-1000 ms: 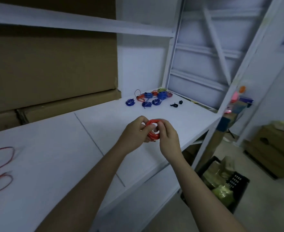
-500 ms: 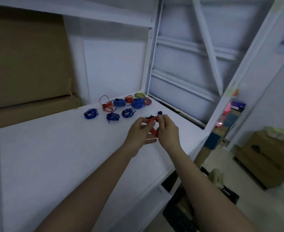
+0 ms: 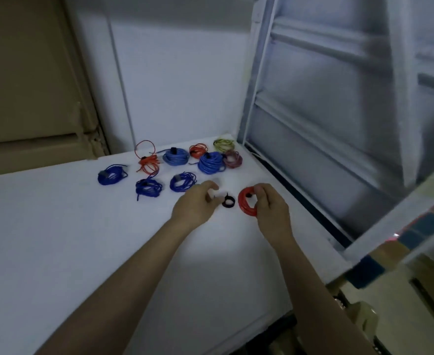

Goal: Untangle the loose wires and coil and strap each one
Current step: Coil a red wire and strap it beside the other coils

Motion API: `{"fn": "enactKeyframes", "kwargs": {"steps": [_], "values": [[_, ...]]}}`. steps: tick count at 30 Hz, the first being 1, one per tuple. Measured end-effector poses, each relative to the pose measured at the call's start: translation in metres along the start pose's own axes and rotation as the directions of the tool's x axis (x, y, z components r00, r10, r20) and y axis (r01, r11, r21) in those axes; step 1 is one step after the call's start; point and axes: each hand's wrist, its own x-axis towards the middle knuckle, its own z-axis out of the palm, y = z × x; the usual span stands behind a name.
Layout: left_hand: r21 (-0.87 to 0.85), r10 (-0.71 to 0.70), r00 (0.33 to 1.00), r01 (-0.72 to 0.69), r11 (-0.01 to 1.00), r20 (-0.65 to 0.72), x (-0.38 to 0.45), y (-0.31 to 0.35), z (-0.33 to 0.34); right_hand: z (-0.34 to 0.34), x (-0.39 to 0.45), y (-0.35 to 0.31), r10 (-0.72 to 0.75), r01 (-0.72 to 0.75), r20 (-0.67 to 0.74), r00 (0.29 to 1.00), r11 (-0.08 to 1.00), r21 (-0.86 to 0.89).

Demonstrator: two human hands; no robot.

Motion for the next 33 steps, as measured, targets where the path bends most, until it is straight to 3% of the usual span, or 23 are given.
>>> {"fn": "enactKeyframes", "kwargs": {"steps": [3, 7, 13, 19, 23, 28, 33], "values": [[0.129, 0.005, 0.998, -0.013, 0.991, 0.064, 0.008, -0.002, 0.015, -0.001, 0.024, 0.015, -0.006, 0.003, 0.091, 0.996, 0.999, 0.041], [0.187, -0.041, 0.995, 0.057, 0.981, -0.088, 0.014, -0.003, 0.027, 0.004, 0.051, 0.024, -0.049, 0.025, 0.249, 0.967, 0.995, 0.098], [0.207, -0.046, 0.980, 0.087, 0.974, -0.196, 0.010, -0.002, 0.029, 0.010, 0.074, 0.025, -0.104, 0.059, 0.378, 0.920, 0.990, 0.128], [0.524, 0.095, 0.968, 0.042, 0.850, -0.231, -0.005, 0.008, 0.020, 0.011, 0.087, 0.020, -0.108, 0.048, 0.374, 0.921, 0.985, 0.165], [0.629, 0.331, 0.917, -0.123, 0.768, -0.224, -0.017, 0.021, 0.011, 0.015, 0.092, 0.002, -0.169, 0.050, 0.387, 0.907, 0.952, 0.301], [0.667, 0.190, 0.970, -0.042, 0.744, -0.152, -0.006, 0.017, 0.006, 0.023, 0.096, 0.000, -0.116, -0.015, 0.499, 0.859, 0.968, 0.251], [0.669, 0.115, 0.991, -0.044, 0.742, -0.063, 0.004, 0.013, 0.016, 0.038, 0.081, 0.010, 0.032, -0.226, 0.582, 0.813, 0.937, 0.265]]}}
